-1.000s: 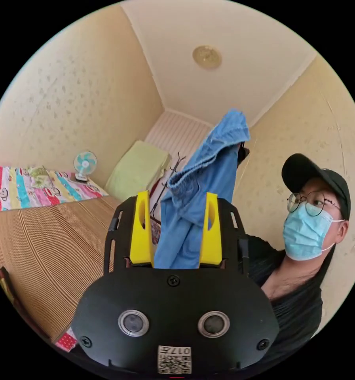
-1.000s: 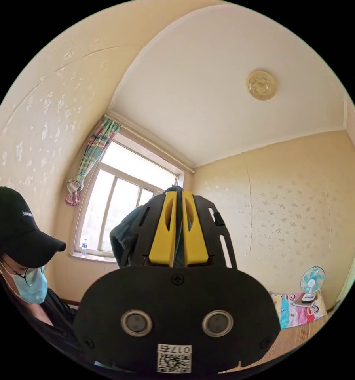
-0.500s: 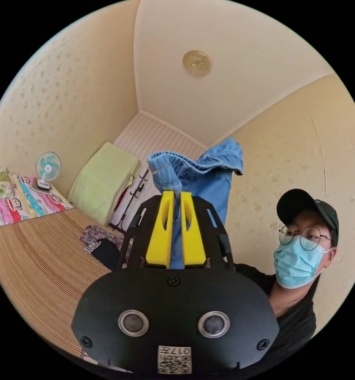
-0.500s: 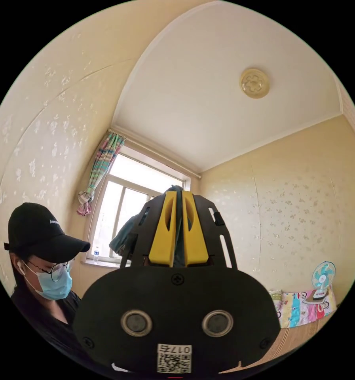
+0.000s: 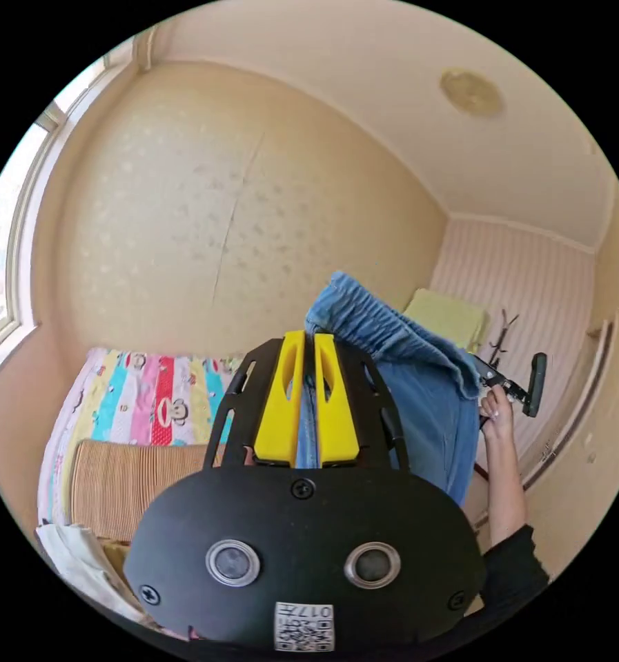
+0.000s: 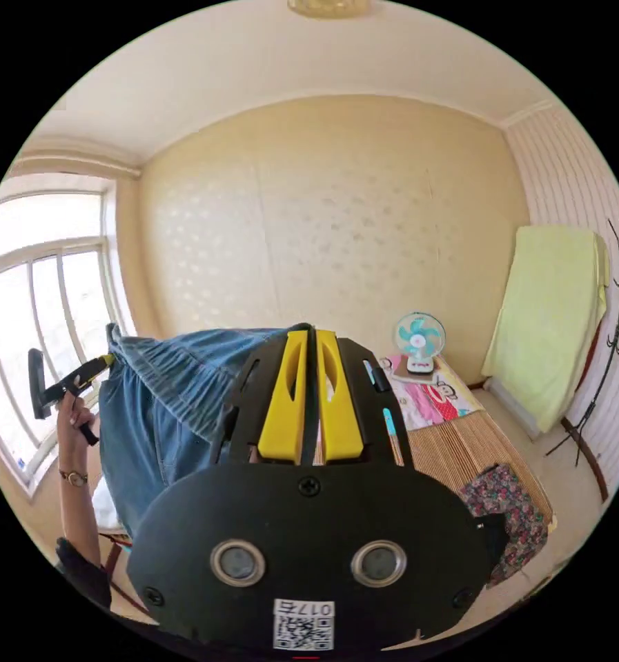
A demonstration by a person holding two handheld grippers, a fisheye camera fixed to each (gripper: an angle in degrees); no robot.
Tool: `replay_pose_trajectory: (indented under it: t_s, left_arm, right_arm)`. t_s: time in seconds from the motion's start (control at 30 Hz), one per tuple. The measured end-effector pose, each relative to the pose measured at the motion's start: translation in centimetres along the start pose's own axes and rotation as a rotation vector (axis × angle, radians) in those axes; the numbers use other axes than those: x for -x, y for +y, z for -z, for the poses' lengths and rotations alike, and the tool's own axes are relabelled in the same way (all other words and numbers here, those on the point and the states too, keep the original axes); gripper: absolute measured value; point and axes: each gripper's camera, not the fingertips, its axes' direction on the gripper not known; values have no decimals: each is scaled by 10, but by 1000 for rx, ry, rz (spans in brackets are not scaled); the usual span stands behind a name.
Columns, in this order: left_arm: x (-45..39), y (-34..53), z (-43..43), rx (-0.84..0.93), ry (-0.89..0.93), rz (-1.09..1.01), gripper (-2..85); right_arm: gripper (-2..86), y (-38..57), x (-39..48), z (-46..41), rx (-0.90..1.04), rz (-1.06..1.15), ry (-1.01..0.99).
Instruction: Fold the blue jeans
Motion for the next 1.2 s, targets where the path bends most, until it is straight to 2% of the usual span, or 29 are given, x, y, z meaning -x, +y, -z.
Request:
replay_pose_trajectory:
  t_s: [0.03,0.07,0.13,0.17,0.23,0.3,0.33,0.4,0.43,0.53,0.6,0.7,0.8,0.9,1.07,1.2]
  left_arm:
    - [40,-6,-56,121,6,89,31]
    - [58,-1,-76,165,21,124,33]
    - [110,49,-111,135,115,92,44]
    - [120,68,-117,123,119,57,47]
    - [166,163,-151,217,42,-37,57]
    - [206,247,-180,353,17,-40,72]
    - [232,308,-196,442,45,-27,81]
    - [268,402,-214,567,97,30,85]
    - [289,465,-224,667,127,84,95]
    - [325,600,-223,810,163,202,117]
    - [335,655,-211,807,175,271,127]
    - [334,715,-207,810,267,338,122]
    - [324,740,-203,801,276,350,62]
    - [312,764,-197,930,318,324,21]
    - [323,809,-83,915,239,321,12]
    - [346,878,15,838,285,531,26]
  right_arm:
    - [23,-6,-6,-39,98,6,44]
    - [23,8,-15,-98,204,18,115]
    - [24,52,-20,-149,168,-1,113]
    - [25,89,-13,-179,164,83,17]
    - [28,169,-2,-220,239,256,-130]
    - [31,306,-5,-262,370,360,-219]
    - [32,341,-8,-270,409,373,-237]
    - [43,471,-37,-292,562,349,-242]
    - [47,500,-45,-294,598,325,-245]
    - [76,620,-83,-283,721,114,-375]
    - [95,689,-91,-262,751,-41,-507]
    - [97,753,-86,-241,775,-132,-449]
    - [64,780,-76,-206,724,-142,-415]
    - [41,790,-70,-175,788,-124,-427]
    - [33,816,-85,-92,867,-32,-454]
    - [32,849,-112,-22,954,-2,-586]
